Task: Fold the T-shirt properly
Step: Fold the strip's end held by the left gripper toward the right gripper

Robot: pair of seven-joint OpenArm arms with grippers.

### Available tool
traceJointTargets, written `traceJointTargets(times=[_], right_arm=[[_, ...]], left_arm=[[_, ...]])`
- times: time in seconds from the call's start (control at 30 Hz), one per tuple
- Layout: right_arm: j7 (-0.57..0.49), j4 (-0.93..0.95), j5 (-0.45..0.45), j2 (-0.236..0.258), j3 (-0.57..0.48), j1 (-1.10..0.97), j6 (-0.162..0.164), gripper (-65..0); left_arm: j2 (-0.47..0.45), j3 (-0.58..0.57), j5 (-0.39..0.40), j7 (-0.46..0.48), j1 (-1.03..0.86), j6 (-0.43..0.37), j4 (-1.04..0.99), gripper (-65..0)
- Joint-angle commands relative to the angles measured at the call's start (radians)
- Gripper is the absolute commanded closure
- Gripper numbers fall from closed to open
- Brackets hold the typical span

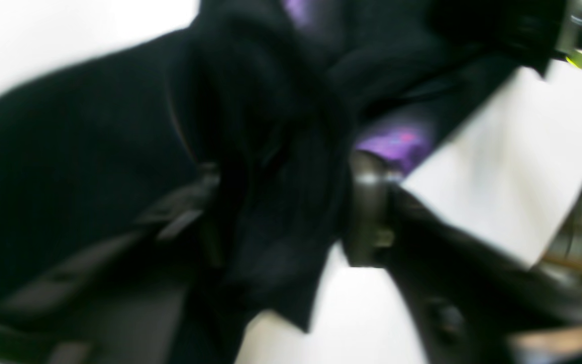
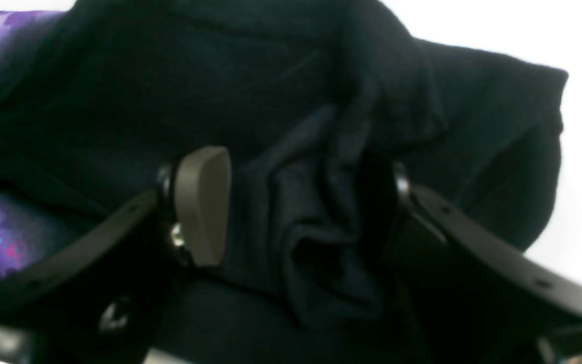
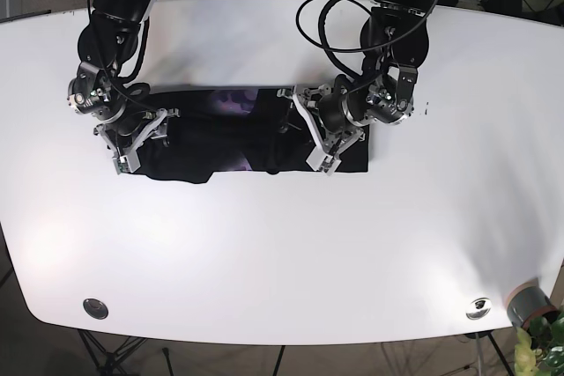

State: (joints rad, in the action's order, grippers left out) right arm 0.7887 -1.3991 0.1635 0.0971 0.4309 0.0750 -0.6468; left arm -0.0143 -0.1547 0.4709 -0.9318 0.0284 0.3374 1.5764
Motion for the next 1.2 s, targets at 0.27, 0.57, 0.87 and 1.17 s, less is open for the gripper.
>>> traceJointTargets(times=[0.27,0.57,0.87,1.17], right_arm=[[0.034,-0.032,0.121,0.006,0.006,0.006,0.000,-38.0],[0.183,-0.110,0.459,0.039,0.136,0.003,0.005,-38.7],[0.278,-0.104,0.608,0.112,0.245,0.012,0.011,-50.7],[0.288,0.040,0.604,0.146,0.280,0.013,0.011,-59.1]], left_arm=[[-0.009,-0.207,0.016,0.017,0.058,-0.094,0.212,-42.1],[-0.011,-0.128,0.019,0.017,0.083,-0.094,0.224,-42.1],[-0.068,0.066,0.021,0.017,0.025,-0.093,0.224,-42.1],[-0.068,0.290,0.016,0.018,-0.041,0.113,0.150,-38.5]])
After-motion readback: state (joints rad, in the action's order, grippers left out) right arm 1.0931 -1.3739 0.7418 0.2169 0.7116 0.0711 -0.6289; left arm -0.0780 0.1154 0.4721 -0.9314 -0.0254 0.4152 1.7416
